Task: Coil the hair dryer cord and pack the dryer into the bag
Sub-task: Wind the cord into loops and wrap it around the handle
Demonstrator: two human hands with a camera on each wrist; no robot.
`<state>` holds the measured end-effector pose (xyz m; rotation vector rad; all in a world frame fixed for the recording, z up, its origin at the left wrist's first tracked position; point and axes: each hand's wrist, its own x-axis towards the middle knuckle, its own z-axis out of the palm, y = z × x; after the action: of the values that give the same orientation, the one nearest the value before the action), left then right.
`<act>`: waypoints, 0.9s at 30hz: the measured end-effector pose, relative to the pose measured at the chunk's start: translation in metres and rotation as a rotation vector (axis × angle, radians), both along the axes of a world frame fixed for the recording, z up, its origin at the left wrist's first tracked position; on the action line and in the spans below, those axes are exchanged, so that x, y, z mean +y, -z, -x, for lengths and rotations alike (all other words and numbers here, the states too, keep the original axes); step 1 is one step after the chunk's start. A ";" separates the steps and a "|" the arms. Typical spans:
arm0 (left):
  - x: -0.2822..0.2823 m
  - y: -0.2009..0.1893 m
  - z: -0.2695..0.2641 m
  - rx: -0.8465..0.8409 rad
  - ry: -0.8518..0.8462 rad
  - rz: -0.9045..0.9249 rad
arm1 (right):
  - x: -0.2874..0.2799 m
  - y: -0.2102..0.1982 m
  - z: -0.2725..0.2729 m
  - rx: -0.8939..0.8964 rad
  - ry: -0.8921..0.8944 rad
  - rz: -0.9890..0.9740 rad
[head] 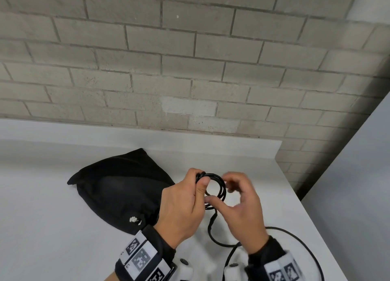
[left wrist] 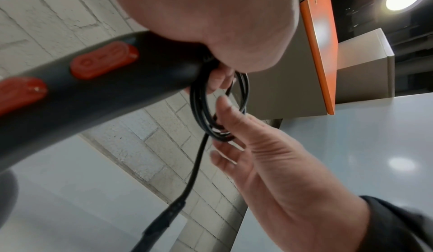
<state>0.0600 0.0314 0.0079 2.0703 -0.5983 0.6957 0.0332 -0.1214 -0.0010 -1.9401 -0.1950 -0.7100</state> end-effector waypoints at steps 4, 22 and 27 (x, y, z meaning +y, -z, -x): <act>-0.002 -0.001 0.003 0.035 -0.056 -0.013 | 0.018 0.012 0.009 -0.354 0.336 0.528; -0.001 -0.002 -0.002 0.057 -0.115 -0.013 | 0.018 -0.062 0.040 0.570 -0.226 -0.677; -0.002 -0.003 -0.001 0.039 -0.039 0.003 | 0.002 -0.060 0.042 0.614 -0.334 -0.819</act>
<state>0.0609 0.0297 0.0105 2.0930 -0.5362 0.6765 -0.0090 -0.1197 0.0587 -1.2051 0.1407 0.0677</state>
